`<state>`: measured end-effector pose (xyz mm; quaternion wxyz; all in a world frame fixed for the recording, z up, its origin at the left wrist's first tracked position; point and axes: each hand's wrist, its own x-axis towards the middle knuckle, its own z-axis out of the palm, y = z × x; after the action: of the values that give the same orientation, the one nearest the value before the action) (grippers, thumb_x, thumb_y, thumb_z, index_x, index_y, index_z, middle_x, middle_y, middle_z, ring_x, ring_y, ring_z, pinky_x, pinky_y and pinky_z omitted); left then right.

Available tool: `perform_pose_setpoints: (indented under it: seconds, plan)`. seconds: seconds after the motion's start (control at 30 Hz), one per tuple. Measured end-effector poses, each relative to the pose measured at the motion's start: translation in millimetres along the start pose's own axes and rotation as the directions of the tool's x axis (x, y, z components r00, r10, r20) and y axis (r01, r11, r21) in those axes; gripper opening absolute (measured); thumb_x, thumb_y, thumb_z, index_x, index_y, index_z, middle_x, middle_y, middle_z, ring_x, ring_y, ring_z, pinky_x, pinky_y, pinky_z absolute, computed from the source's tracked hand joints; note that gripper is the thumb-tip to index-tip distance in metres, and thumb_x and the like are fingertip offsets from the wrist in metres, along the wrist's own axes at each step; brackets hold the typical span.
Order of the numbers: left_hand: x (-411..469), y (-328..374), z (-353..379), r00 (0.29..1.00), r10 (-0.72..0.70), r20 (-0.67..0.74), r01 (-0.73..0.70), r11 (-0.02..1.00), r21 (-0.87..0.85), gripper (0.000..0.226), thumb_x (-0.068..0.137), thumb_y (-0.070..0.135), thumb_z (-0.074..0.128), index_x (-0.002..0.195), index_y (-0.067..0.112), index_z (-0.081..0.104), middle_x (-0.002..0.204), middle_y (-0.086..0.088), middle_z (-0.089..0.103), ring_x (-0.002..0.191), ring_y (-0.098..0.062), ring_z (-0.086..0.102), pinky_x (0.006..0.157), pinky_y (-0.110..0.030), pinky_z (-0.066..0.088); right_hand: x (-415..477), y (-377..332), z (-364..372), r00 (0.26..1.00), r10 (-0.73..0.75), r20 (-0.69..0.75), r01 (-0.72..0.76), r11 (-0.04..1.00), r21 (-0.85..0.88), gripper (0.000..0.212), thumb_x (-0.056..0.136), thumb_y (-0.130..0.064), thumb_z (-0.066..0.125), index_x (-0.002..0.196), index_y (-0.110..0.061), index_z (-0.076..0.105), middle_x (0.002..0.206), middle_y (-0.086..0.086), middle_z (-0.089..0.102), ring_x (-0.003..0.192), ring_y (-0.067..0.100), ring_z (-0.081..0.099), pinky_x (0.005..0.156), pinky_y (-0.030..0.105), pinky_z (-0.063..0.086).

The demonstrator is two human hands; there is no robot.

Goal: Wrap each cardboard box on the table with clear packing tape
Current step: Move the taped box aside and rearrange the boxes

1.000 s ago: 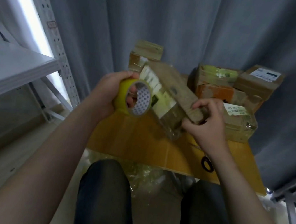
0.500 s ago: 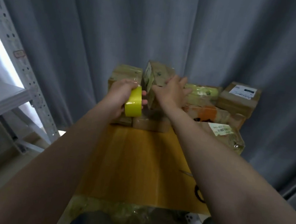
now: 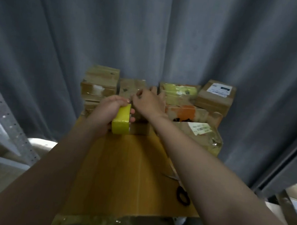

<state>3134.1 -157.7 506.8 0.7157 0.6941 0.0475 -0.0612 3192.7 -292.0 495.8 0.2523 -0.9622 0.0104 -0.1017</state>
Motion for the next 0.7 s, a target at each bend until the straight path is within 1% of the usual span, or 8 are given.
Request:
perform_pose_setpoints:
  seconds: [0.07, 0.17, 0.27, 0.33, 0.47, 0.53, 0.6, 0.7]
  plan:
    - [1.9, 4.5, 22.5, 1.0, 0.015, 0.02, -0.015, 1.0, -0.007, 0.008, 0.102, 0.008, 0.053, 0.102, 0.011, 0.06, 0.07, -0.014, 0.07, 0.054, -0.028, 0.067, 0.064, -0.037, 0.055, -6.7, 24.5, -20.9, 0.997, -0.057, -0.057, 0.061, 0.996, 0.068, 0.03, 0.098, -0.048, 0.053, 0.112, -0.026, 0.067, 0.14, 0.01, 0.051, 0.13, 0.039, 0.043, 0.11, 0.048, 0.039]
    - [6.2, 1.0, 48.8, 0.998, -0.005, 0.066, 0.004, 1.0, 0.021, 0.009, 0.1, 0.012, 0.059, 0.106, 0.008, 0.064, 0.078, -0.018, 0.072, 0.06, -0.032, 0.069, 0.07, -0.046, 0.056, -27.8, 73.2, -52.8, 0.99, -0.074, -0.116, 0.085, 0.992, 0.096, 0.019, 0.095, -0.04, 0.059, 0.092, -0.024, 0.069, 0.109, 0.005, 0.067, 0.104, 0.031, 0.063, 0.087, 0.039, 0.051]
    - [3.1, -7.1, 71.1, 0.998, -0.047, 0.043, 0.043, 0.995, 0.092, 0.012, 0.098, 0.019, 0.066, 0.105, 0.01, 0.07, 0.075, -0.013, 0.074, 0.054, -0.026, 0.067, 0.062, -0.037, 0.059, -58.7, 129.8, -73.9, 0.983, -0.023, -0.18, 0.021, 1.0, -0.011, 0.014, 0.094, -0.039, 0.058, 0.088, -0.028, 0.065, 0.101, -0.002, 0.063, 0.099, 0.029, 0.063, 0.086, 0.047, 0.055]
    - [0.1, -13.0, 82.9, 0.997, -0.07, -0.017, 0.072, 0.986, 0.151, 0.017, 0.093, 0.026, 0.072, 0.103, 0.011, 0.073, 0.078, -0.01, 0.076, 0.058, -0.022, 0.068, 0.063, -0.033, 0.059, -76.0, 165.9, -77.7, 0.976, 0.063, -0.206, -0.079, 0.995, -0.068, 0.014, 0.095, -0.038, 0.058, 0.102, -0.026, 0.063, 0.115, 0.003, 0.059, 0.112, 0.034, 0.057, 0.09, 0.051, 0.054]
    - [-2.5, -28.3, 94.6, 0.989, -0.144, -0.042, 0.149, 0.977, 0.15, 0.02, 0.09, 0.03, 0.073, 0.103, 0.016, 0.074, 0.091, -0.012, 0.075, 0.081, -0.027, 0.071, 0.068, -0.035, 0.056, -95.2, 220.3, -72.0, 0.922, 0.377, -0.085, -0.377, 0.926, 0.011, 0.058, 0.095, -0.047, 0.059, 0.139, -0.014, 0.045, 0.142, 0.013, 0.045, 0.13, 0.043, 0.044, 0.102, 0.052, 0.045]
    - [-4.7, -33.7, 99.0, 0.983, -0.185, 0.001, 0.185, 0.98, 0.07, 0.015, 0.093, 0.025, 0.067, 0.1, 0.014, 0.076, 0.074, -0.007, 0.072, 0.066, -0.02, 0.067, 0.061, -0.032, 0.053, -96.2, 235.7, -67.3, 0.888, 0.458, 0.036, -0.457, 0.872, 0.173, 0.068, 0.091, -0.054, 0.061, 0.141, -0.01, 0.044, 0.143, 0.015, 0.047, 0.129, 0.042, 0.049, 0.104, 0.051, 0.047]
    - [-8.3, -36.8, 103.7, 0.974, -0.223, 0.045, 0.224, 0.975, -0.01, 0.016, 0.098, 0.02, 0.061, 0.099, 0.01, 0.072, 0.055, -0.001, 0.062, 0.048, -0.012, 0.058, 0.049, -0.025, 0.05, -98.1, 244.2, -62.0, 0.863, 0.481, 0.154, -0.504, 0.797, 0.334, 0.059, 0.094, -0.053, 0.061, 0.136, -0.012, 0.053, 0.135, 0.012, 0.059, 0.119, 0.034, 0.057, 0.1, 0.045, 0.051]
    - [-12.1, -40.9, 110.7, 0.962, -0.249, 0.11, 0.264, 0.953, -0.152, 0.017, 0.102, 0.017, 0.053, 0.103, 0.008, 0.067, 0.049, 0.0, 0.053, 0.041, -0.012, 0.05, 0.043, -0.02, 0.046, -104.5, 249.7, -53.7, 0.862, 0.455, 0.224, -0.505, 0.728, 0.464, 0.048, 0.102, -0.046, 0.057, 0.138, -0.013, 0.058, 0.131, 0.007, 0.062, 0.115, 0.029, 0.059, 0.097, 0.041, 0.05]
